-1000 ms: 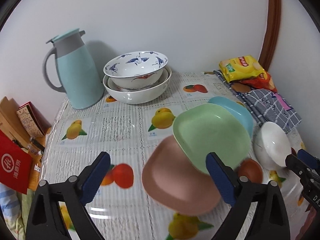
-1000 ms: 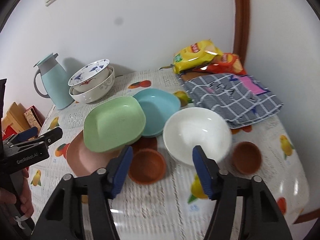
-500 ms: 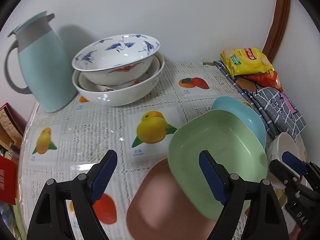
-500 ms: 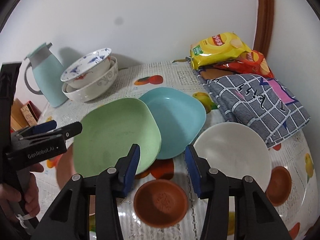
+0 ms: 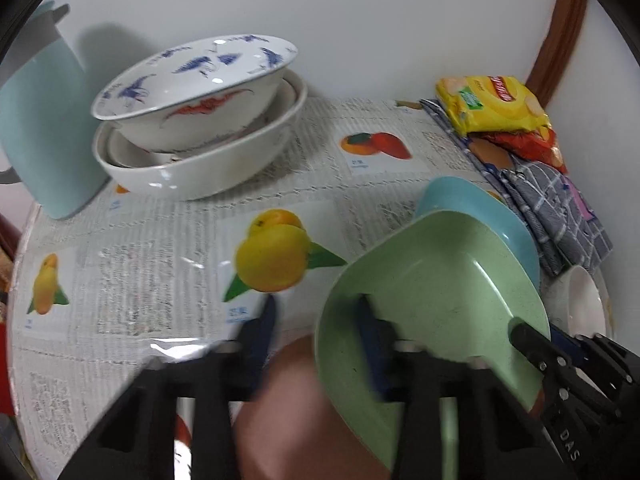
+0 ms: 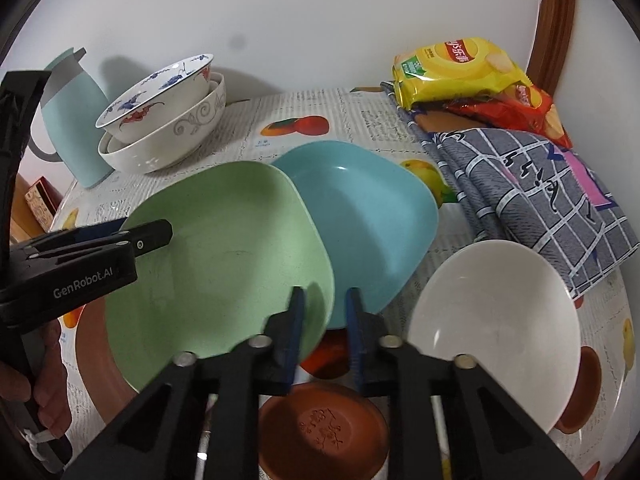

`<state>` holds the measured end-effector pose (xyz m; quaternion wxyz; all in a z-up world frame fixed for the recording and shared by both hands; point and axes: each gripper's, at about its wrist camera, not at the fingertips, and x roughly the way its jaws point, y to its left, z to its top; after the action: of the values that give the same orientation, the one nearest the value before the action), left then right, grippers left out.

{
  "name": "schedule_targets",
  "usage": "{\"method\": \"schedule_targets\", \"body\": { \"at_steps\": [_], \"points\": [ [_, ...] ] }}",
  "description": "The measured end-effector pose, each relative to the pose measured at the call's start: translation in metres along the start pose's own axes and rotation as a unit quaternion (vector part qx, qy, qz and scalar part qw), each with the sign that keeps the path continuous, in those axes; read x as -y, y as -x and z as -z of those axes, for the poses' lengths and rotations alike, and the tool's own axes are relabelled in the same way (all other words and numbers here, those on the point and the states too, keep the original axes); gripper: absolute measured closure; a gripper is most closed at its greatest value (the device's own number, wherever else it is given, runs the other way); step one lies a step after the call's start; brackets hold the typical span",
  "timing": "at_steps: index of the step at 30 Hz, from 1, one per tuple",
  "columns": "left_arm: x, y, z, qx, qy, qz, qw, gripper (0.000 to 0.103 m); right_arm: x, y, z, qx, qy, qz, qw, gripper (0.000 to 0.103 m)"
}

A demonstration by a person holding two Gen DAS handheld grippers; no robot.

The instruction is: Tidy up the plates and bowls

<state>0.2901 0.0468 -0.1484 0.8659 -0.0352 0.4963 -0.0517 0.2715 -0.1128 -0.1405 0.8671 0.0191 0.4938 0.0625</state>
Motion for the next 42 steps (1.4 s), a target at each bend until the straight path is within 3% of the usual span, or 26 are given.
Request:
{"method": "schedule_targets", "body": {
  "at_steps": [6, 14, 26, 35, 42],
  "points": [
    [0.005, 0.012, 0.001, 0.013, -0.011, 0.002, 0.9999, 0.089, -0.002, 0.004, -0.002, 0.016, 0.000, 0.007, 1.000, 0.094],
    [-0.003, 0.046, 0.013, 0.020, -0.003, 0.001, 0.9998, 0.090, 0.000, 0.028, 0.002, 0.027, -0.026, -0.024, 0.999, 0.094],
    [-0.037, 0.090, 0.069, 0.015, 0.030, -0.027, 0.9991, 0.090, -0.040, 0.055, 0.042, 0.017, -0.009, -0.057, 0.998, 0.094],
    [-0.051, 0.090, 0.099, 0.005, 0.059, -0.022, 0.9980, 0.090, -0.059, 0.055, 0.066, 0.003, 0.011, -0.056, 0.998, 0.094],
    [-0.054, 0.079, 0.090, 0.000, 0.071, -0.024, 0.9972, 0.090, -0.062, 0.046, 0.053, 0.001, 0.025, -0.053, 0.998, 0.094]
  ]
}}
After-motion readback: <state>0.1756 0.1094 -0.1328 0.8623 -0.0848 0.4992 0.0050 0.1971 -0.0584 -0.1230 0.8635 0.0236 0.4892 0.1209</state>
